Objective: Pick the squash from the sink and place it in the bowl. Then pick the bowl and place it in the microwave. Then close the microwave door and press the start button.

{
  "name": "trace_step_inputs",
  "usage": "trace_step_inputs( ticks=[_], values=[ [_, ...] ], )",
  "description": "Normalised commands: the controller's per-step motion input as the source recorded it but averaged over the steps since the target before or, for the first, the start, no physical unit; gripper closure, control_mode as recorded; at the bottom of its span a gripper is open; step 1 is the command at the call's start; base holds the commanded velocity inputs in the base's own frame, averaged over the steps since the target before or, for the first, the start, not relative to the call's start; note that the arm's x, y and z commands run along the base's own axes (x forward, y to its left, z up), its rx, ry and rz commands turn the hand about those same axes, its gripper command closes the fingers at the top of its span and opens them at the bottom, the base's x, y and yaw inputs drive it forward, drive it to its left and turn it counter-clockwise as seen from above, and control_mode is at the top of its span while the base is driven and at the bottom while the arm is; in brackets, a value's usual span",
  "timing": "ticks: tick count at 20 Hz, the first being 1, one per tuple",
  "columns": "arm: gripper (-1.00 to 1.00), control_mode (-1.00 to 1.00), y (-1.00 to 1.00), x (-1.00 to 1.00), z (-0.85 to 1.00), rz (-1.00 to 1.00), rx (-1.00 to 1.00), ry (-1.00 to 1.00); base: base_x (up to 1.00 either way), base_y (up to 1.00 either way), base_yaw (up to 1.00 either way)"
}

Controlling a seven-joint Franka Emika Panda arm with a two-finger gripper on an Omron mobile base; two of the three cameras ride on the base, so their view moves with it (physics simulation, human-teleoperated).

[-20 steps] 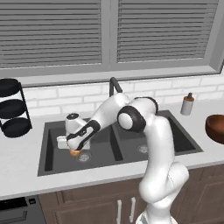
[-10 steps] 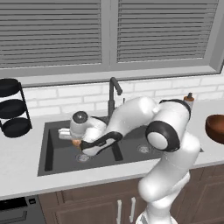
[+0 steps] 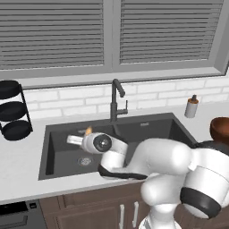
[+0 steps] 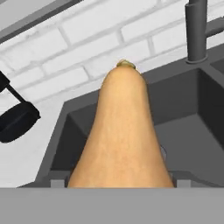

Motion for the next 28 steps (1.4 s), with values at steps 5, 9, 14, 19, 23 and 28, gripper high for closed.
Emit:
trace_step_inputs(
  ticks=[5, 9, 14, 19, 23, 28],
  values=[
    [1.0, -1.0, 0.0, -0.43, 1.0, 0.0, 0.12, -0.23, 0.0, 0.0, 0.0],
    [1.0, -1.0, -0.07, -0.48, 1.0, 0.0, 0.12, -0.16, 0.0, 0.0, 0.0],
    [1.0, -1.0, -0.15, -0.46, 1.0, 0.0, 0.07, -0.01, 0.0, 0.0, 0.0],
    [1.0, -1.0, -0.33, -0.42, 0.99, -0.04, 0.0, 0.25, 0.0, 0.0, 0.0],
    [1.0, -1.0, -0.42, -0.59, 0.6, -0.09, -0.02, 0.19, 0.0, 0.0, 0.0],
    [1.0, -1.0, -0.72, -0.67, 0.15, -0.17, -0.11, 0.12, 0.0, 0.0, 0.0]
  ],
)
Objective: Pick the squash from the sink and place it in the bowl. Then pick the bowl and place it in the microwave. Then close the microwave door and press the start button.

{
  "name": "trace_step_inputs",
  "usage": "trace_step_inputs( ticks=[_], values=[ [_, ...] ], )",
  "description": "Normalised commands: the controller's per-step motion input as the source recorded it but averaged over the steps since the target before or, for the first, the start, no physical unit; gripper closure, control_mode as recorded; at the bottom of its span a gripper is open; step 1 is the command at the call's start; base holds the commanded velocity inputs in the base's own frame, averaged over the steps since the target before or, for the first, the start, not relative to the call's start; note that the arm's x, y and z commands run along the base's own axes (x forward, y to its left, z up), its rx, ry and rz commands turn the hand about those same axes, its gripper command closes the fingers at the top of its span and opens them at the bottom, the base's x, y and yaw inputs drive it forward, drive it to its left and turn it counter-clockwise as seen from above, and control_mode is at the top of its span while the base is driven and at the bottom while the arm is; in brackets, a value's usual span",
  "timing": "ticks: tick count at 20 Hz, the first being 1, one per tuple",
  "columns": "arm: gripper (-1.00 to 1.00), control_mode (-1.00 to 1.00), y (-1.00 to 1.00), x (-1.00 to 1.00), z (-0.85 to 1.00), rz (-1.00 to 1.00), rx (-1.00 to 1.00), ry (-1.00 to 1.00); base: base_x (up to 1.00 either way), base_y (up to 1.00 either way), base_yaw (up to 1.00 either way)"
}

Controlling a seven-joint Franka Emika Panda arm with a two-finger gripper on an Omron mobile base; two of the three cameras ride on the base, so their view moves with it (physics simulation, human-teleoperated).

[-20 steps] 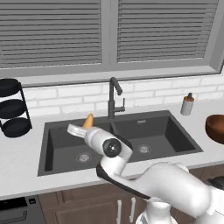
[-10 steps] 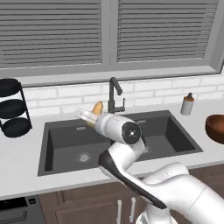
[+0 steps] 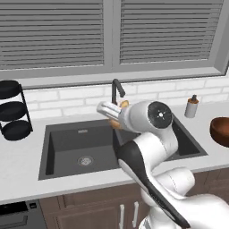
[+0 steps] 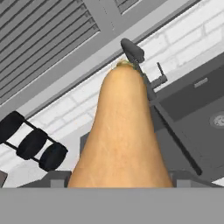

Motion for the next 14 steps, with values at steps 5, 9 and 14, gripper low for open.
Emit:
trace_step_inputs(
  ticks=[5, 9, 14],
  values=[
    [1.0, -1.0, -0.96, -0.46, 0.0, -0.15, -0.1, 0.15, 0.0, 0.0, 0.0],
    [1.0, -1.0, -1.0, -0.15, 0.0, -0.11, -0.03, 0.29, 0.0, 0.0, 0.0],
    [1.0, -1.0, -1.0, 0.0, 0.0, -0.1, 0.0, 0.33, 0.0, 0.0, 0.0]
  ],
)
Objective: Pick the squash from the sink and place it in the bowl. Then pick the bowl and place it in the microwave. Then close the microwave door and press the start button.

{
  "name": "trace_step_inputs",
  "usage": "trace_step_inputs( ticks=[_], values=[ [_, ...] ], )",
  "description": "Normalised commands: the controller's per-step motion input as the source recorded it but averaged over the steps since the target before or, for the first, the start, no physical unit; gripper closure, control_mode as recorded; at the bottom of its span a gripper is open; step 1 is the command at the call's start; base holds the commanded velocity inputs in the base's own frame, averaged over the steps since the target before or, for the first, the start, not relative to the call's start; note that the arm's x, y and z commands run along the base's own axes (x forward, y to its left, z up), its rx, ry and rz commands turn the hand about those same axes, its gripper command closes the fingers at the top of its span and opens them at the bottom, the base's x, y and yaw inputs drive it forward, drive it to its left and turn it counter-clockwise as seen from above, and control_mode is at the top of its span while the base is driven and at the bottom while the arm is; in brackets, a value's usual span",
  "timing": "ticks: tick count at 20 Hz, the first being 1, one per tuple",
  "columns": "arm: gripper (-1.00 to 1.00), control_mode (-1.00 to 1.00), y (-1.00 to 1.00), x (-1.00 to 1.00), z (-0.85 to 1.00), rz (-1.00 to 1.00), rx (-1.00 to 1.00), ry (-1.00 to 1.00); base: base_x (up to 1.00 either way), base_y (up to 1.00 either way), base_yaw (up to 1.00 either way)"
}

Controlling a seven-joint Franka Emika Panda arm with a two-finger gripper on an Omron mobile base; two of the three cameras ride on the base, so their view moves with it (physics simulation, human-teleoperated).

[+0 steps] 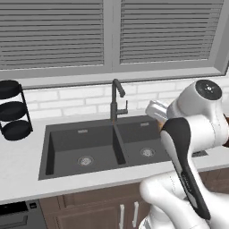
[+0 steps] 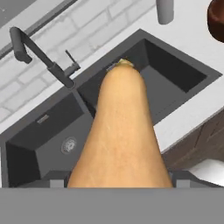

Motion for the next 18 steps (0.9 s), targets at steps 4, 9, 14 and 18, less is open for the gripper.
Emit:
trace_step_inputs(
  ticks=[4, 9, 14, 18],
  values=[
    [1.0, -1.0, -1.0, 0.02, 0.0, -0.07, 0.0, 0.27, 0.0, 0.0, 0.0],
    [1.0, -1.0, -0.97, 0.21, -0.11, -0.06, 0.0, 0.25, 0.0, 0.0, 0.0],
    [1.0, -1.0, -1.0, 0.27, -0.23, -0.05, 0.0, 0.15, 0.0, 0.0, 0.0],
    [1.0, -1.0, -0.96, 0.35, -0.19, -0.03, 0.0, 0.1, 0.0, 0.0, 0.0]
  ],
)
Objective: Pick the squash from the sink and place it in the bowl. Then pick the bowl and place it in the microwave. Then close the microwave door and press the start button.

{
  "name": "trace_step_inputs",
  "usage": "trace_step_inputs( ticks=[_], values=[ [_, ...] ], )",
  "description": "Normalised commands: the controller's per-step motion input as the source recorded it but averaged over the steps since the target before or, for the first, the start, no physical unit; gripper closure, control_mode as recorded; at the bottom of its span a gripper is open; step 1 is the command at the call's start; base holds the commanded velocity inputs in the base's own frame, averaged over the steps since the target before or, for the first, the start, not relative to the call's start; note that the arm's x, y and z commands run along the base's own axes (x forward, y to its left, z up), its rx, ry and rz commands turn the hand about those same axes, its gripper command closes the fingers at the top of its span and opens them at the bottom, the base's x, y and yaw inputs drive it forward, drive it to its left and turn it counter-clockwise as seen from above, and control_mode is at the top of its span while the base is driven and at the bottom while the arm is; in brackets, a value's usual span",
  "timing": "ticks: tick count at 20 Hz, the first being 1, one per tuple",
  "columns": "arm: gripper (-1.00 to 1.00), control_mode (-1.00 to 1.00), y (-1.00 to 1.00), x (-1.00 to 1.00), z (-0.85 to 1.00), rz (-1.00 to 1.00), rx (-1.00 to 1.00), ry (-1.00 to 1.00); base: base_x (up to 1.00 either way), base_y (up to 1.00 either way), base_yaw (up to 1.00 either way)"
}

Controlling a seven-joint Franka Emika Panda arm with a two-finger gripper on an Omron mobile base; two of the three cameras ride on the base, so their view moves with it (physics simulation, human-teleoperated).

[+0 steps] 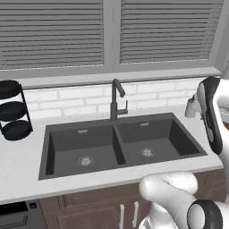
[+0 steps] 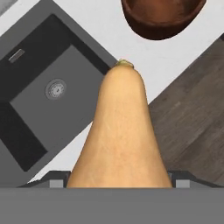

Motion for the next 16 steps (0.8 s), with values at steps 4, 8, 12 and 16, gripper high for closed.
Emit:
trace_step_inputs(
  ticks=[4, 8, 12, 16],
  values=[
    [1.0, -1.0, -0.85, 0.38, -0.1, -0.04, 0.0, 0.09, 0.0, 0.0, 0.0],
    [1.0, -1.0, -0.72, 0.38, -0.06, -0.07, 0.0, 0.09, 0.0, 0.0, 0.0],
    [1.0, -1.0, -0.74, 0.39, -0.31, -0.03, 0.0, 0.05, 0.0, 0.0, 0.0],
    [1.0, -1.0, -0.67, 0.46, -0.31, 0.0, 0.0, 0.05, 0.0, 0.0, 0.0]
  ],
)
